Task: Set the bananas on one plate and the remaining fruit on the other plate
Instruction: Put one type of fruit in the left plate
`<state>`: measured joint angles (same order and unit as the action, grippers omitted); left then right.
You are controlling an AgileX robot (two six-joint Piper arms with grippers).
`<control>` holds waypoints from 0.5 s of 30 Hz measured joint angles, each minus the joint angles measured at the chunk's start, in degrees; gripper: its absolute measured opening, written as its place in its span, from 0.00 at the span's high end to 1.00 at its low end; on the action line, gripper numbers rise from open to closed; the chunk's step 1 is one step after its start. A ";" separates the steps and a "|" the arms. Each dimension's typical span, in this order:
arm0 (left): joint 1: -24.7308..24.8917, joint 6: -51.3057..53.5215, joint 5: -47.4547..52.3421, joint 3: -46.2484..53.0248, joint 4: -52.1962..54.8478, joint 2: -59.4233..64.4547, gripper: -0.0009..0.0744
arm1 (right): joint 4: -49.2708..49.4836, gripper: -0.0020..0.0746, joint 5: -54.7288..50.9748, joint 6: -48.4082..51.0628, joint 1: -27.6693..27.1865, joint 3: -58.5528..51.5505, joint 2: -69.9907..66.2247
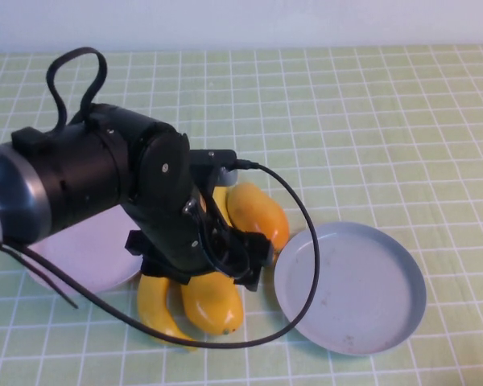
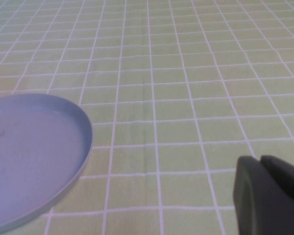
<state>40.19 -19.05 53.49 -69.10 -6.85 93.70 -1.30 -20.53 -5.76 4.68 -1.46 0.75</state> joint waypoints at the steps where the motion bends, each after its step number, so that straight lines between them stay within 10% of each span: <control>1: 0.00 -2.17 -0.85 -0.25 0.27 0.46 0.10 | 0.00 0.99 0.00 0.00 0.00 0.00 0.00; 15: 0.00 -9.78 -1.90 -0.44 5.22 5.55 0.10 | 0.00 0.99 0.00 0.00 0.00 0.00 0.00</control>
<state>40.19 -28.82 51.59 -69.55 -1.63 99.25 -1.30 -20.53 -5.76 4.68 -1.46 0.75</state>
